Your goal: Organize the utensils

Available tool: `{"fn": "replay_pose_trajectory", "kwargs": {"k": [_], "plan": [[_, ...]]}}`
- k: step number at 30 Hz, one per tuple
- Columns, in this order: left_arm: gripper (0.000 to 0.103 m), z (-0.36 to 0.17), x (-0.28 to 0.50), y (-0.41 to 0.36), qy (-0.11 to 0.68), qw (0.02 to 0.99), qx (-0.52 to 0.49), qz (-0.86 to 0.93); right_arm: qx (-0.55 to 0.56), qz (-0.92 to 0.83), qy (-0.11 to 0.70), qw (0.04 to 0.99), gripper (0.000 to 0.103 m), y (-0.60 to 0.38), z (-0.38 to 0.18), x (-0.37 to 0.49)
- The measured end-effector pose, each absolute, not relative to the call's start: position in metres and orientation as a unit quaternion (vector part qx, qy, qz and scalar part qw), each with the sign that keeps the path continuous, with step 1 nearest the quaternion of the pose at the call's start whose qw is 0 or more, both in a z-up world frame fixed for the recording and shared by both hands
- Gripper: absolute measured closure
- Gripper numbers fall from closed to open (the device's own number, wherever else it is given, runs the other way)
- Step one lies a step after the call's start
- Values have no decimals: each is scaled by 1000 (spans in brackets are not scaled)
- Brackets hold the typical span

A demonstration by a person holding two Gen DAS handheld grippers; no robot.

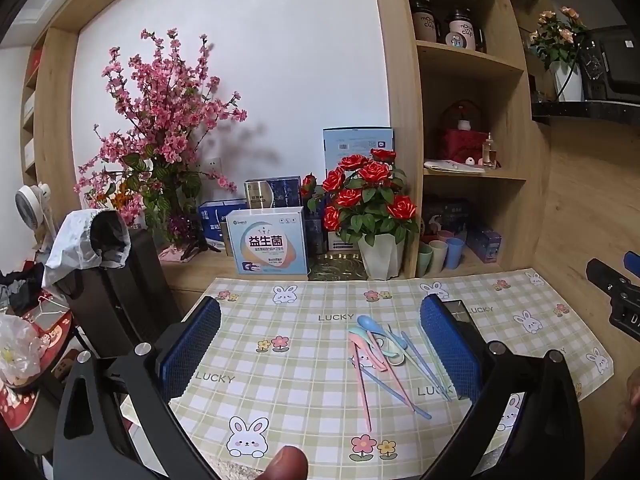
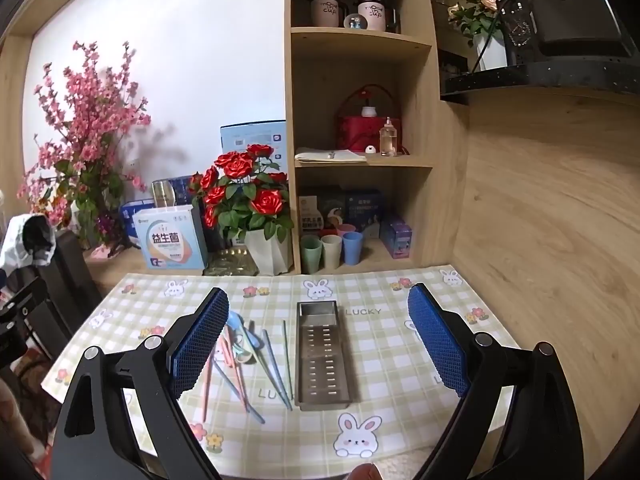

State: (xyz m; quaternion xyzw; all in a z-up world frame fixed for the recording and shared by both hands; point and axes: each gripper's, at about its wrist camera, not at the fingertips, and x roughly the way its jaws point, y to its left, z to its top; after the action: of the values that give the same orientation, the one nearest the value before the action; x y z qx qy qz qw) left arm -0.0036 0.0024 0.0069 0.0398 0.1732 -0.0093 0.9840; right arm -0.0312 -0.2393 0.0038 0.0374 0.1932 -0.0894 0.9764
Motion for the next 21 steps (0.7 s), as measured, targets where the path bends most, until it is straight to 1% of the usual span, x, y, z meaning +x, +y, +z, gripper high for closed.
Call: {"fn": "replay_pose_trajectory", "kwargs": {"k": [21], "plan": [[5, 4, -5, 2, 175, 984, 37, -12, 33, -90, 188, 978, 15, -237, 5, -33]]}}
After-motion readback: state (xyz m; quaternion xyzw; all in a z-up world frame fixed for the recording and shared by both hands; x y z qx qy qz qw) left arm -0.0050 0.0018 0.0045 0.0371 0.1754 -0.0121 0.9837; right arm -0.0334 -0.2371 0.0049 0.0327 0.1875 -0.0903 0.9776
